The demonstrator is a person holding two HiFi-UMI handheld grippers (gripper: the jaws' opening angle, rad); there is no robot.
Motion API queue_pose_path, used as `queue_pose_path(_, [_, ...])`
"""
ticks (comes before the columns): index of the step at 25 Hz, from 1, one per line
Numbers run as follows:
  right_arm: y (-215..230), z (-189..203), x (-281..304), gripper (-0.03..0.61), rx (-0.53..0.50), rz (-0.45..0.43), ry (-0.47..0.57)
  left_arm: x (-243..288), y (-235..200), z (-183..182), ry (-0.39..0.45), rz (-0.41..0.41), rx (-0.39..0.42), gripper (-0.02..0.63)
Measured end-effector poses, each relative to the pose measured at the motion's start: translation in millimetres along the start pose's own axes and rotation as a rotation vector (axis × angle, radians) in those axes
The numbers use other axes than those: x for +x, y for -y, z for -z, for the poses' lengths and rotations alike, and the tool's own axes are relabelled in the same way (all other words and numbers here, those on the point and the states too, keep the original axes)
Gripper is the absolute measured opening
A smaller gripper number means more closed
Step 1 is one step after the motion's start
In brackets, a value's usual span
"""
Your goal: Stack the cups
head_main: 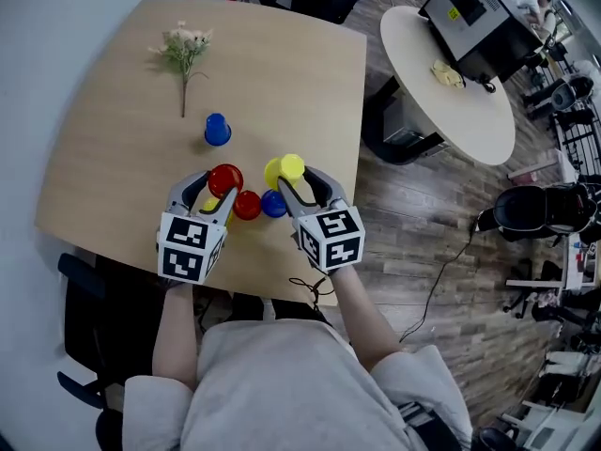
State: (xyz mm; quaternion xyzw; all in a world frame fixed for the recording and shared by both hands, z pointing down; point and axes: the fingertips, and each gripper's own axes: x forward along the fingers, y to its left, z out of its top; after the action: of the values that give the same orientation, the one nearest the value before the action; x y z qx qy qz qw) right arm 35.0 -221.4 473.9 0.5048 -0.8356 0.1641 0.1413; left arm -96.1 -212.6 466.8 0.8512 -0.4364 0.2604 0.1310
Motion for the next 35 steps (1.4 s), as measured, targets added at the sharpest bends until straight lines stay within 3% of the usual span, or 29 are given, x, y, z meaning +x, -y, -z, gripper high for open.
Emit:
queue_pose_path(17, [-42.9, 51.1, 1.8, 0.202, -0.031, 0.0, -0.102, -2.9, 22.2, 54.6, -0.105, 0.066, 0.04, 0.212])
queue_pose_path(29, [-49.1, 59.1, 13.1, 0.204, -0.065, 0.004, -0.127, 9.7, 20.3, 49.5, -0.039, 0.083, -0.006, 0.213])
queue_pose_path(35, [-47.3, 59.2, 12.6, 0.21, -0.078, 0.008, -0.123, 11.6, 25.2, 44.5, 0.034, 0.095, 0.022, 0.215])
